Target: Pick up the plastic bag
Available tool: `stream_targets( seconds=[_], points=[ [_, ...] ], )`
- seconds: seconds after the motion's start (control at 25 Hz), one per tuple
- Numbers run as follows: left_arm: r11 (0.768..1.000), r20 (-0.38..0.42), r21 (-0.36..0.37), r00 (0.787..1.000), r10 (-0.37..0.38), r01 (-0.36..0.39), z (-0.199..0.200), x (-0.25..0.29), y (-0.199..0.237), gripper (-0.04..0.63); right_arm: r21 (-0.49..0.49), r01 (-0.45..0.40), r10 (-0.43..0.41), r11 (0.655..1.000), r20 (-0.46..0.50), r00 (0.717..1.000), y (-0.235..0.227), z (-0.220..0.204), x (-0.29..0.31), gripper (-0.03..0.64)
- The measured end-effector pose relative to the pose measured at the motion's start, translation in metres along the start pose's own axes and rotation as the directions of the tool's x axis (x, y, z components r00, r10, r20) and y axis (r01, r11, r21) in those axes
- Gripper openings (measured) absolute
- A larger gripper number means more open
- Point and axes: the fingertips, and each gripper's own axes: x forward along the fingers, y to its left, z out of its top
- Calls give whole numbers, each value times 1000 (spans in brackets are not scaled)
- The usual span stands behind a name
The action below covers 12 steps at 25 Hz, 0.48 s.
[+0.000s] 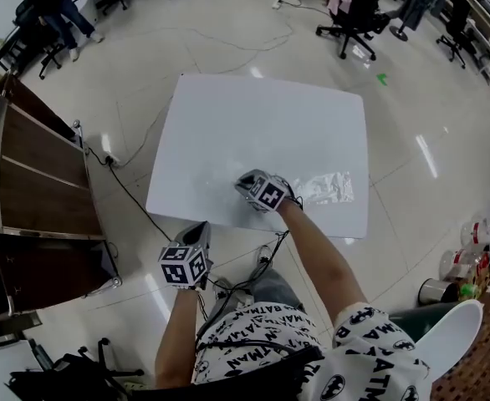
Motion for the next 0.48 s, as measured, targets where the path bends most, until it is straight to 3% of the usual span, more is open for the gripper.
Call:
stream_targets(
  seconds=[0.08,0.16,0.36,0.48],
  points=[
    [1000,-11,27,1000,-10,11,2,10,5,2,25,-6,6,1000,-3,1000,4,1,12,184],
    [998,-26,56,999,-27,28,5,21,8,2,39,-18,17,999,22,1000,9,7,14,202],
    [987,-46,135,995,-85,90,21,59,12,2,58,-16,7,998,152,988,6,22,-19,364],
    [972,-82,189,989,-124,138,30,93,5,2,151,56,-81,987,165,983,-14,-3,-60,374]
  ],
)
